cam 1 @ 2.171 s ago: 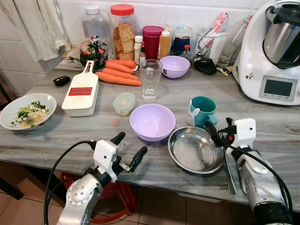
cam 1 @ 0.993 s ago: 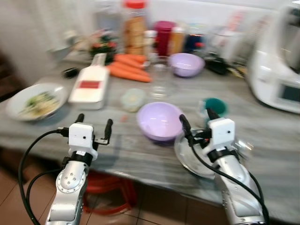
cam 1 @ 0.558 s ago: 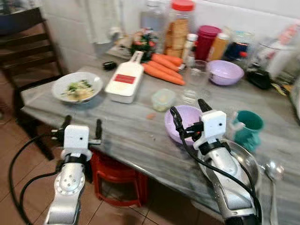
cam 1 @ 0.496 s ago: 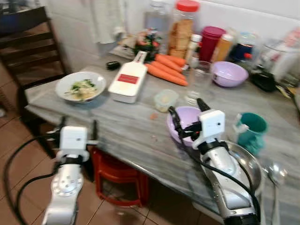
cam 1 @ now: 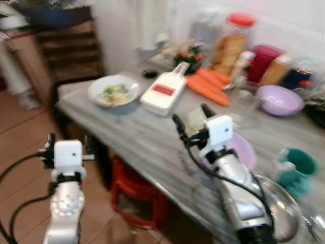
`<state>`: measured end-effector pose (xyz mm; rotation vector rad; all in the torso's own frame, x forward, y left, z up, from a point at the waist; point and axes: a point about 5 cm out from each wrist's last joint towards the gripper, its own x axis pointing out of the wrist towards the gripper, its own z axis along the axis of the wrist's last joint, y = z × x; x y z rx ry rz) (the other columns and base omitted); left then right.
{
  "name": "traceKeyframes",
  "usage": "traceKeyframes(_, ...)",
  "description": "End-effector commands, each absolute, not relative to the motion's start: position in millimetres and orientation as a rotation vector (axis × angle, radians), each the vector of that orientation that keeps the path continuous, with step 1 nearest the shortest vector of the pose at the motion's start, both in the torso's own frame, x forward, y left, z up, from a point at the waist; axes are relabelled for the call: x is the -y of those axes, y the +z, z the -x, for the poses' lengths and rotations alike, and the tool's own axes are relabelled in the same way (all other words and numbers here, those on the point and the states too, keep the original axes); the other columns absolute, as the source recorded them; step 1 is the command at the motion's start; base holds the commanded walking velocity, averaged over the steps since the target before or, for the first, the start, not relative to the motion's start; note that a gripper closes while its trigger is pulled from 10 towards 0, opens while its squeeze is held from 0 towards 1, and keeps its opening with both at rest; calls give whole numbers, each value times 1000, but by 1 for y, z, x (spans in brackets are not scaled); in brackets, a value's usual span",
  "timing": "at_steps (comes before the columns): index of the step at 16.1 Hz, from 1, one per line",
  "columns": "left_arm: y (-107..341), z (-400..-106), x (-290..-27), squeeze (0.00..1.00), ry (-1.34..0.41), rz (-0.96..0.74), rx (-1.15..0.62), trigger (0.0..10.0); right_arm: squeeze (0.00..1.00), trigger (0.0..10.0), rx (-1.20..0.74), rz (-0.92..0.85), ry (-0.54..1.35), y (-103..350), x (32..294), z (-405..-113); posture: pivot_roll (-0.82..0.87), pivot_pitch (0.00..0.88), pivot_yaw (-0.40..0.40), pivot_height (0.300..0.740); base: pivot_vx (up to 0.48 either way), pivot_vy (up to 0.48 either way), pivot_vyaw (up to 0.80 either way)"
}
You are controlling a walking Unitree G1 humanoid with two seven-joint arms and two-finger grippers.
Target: Setting the table
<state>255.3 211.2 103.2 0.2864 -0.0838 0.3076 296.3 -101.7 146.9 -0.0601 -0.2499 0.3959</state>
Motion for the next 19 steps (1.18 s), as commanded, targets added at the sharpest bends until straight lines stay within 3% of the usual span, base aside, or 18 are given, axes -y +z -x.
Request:
traceKeyframes(1, 102, -252, -216, 0, 348, -331, 78, 10000, 0, 10000, 247, 39, 400, 148, 99, -299, 187, 0, -150, 740, 0, 0, 800)
traceKeyframes(8, 103, -249, -224, 0, 424, -377, 75, 10000, 0, 10000, 248, 19, 458, 146, 87, -304, 235, 0, -173, 740, 0, 0, 800)
traceKeyframes(16, 109, -262, -224, 0, 382, -435, 77, 10000, 0, 10000, 237, -27, 356, 137, 95, -302, 200, 0, -86, 740, 0, 0, 785)
traceKeyframes(19, 111, -274, -218, 0, 328, -423, 78, 10000, 0, 10000, 228, -81, 272, 134, 104, -302, 183, 0, -53, 740, 0, 0, 0)
